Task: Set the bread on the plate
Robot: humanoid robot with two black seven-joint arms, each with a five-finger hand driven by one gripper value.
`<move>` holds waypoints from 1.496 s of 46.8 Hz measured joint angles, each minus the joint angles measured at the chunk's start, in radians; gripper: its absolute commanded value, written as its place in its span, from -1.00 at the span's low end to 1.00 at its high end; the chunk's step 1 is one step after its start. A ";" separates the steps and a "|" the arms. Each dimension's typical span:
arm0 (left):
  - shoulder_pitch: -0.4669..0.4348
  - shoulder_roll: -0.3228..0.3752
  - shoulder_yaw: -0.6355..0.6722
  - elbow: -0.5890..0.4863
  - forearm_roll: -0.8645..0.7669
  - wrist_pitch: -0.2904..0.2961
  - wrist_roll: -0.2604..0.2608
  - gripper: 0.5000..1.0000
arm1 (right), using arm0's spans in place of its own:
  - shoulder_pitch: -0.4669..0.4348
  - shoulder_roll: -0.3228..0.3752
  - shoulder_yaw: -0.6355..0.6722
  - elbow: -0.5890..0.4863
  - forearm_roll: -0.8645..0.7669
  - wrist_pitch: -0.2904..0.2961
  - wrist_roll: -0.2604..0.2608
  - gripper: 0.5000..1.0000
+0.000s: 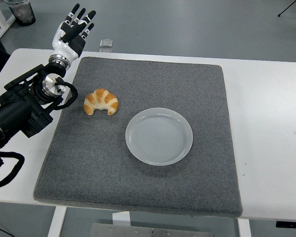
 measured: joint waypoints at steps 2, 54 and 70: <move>0.000 0.000 0.000 0.000 0.000 0.000 0.000 0.99 | 0.000 0.000 0.000 0.000 0.000 0.000 0.000 0.81; -0.117 0.127 0.083 0.000 0.095 -0.086 0.015 0.99 | 0.000 0.000 0.000 0.000 0.000 0.000 0.000 0.81; -0.141 0.183 0.151 -0.070 0.452 -0.126 0.018 0.98 | 0.000 0.000 0.000 0.000 0.000 0.000 0.001 0.81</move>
